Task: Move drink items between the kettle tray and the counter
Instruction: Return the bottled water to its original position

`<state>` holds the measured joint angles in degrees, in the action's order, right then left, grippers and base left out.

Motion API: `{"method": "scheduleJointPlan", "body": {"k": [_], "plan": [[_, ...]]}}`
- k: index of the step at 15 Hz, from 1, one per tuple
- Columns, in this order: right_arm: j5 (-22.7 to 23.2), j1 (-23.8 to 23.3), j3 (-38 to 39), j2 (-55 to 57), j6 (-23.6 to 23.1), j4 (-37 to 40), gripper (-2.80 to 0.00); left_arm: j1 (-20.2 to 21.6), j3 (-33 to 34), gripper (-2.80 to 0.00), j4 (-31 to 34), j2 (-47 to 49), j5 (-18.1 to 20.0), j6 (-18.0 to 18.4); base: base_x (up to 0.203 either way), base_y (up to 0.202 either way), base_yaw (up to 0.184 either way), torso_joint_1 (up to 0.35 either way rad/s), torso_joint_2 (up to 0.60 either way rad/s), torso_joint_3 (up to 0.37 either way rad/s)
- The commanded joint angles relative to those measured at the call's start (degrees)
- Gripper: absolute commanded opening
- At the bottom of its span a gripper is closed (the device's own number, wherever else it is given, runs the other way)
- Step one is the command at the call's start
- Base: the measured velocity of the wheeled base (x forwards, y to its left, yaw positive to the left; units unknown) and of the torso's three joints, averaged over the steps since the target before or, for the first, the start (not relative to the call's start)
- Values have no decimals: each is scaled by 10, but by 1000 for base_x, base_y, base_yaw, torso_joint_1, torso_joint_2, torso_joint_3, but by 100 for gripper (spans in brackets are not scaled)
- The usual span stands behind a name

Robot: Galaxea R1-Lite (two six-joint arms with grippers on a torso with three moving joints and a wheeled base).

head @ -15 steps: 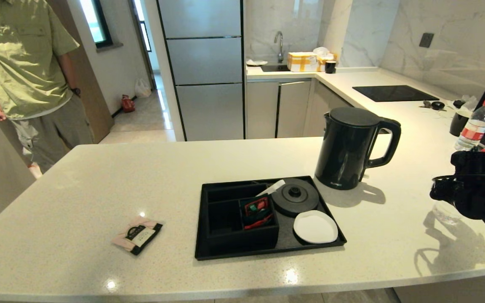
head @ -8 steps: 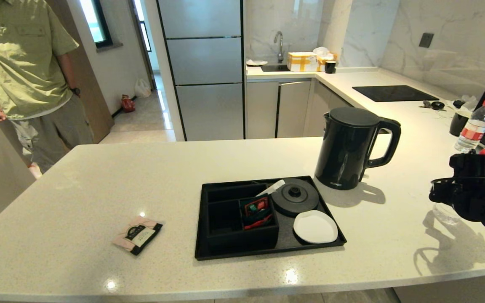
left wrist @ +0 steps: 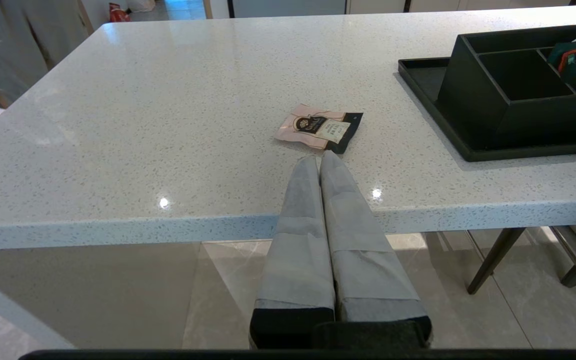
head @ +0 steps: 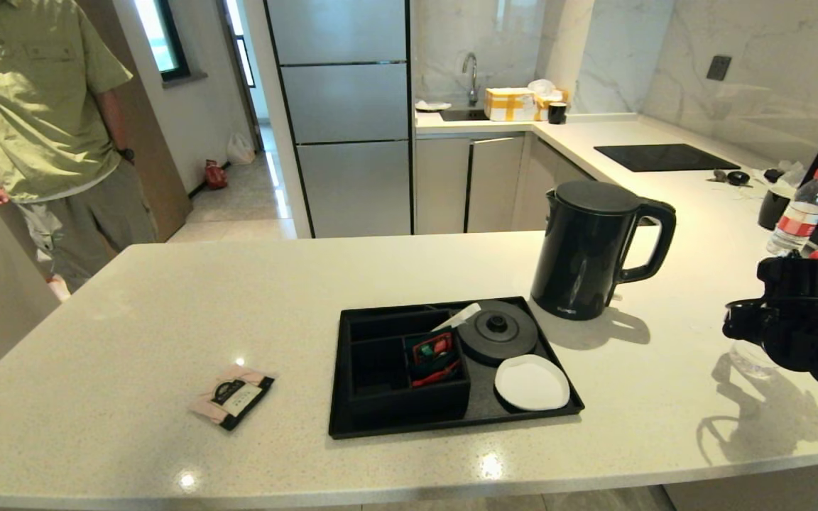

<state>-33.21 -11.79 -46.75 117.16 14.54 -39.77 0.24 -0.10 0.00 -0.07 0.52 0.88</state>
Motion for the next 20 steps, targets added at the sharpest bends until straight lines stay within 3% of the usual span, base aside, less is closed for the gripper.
{"method": "scheduleJointPlan", "body": {"k": [1,2,11,14,16,20], "plan": [[-3,0,-2,3,0,-2,0,0,0,-280,0,1,0,0,0,0,0,0,0,0],[-2,0,-3,3,0,-3,-280,0,0,-280,0,1,0,0,0,0,0,0,0,0],[-2,-1,4,-9,-5,-3,-280,0,0,-280,0,1,0,0,0,0,0,0,0,0],[13,17,22,-86,-12,17,-280,0,0,-280,0,1,0,0,0,0,0,0,0,0],[23,74,31,-195,-22,76,-280,0,0,-280,0,1,0,0,0,0,0,0,0,0],[24,304,34,-292,-17,228,-280,0,0,-280,0,1,0,0,0,0,0,0,0,0]]}}
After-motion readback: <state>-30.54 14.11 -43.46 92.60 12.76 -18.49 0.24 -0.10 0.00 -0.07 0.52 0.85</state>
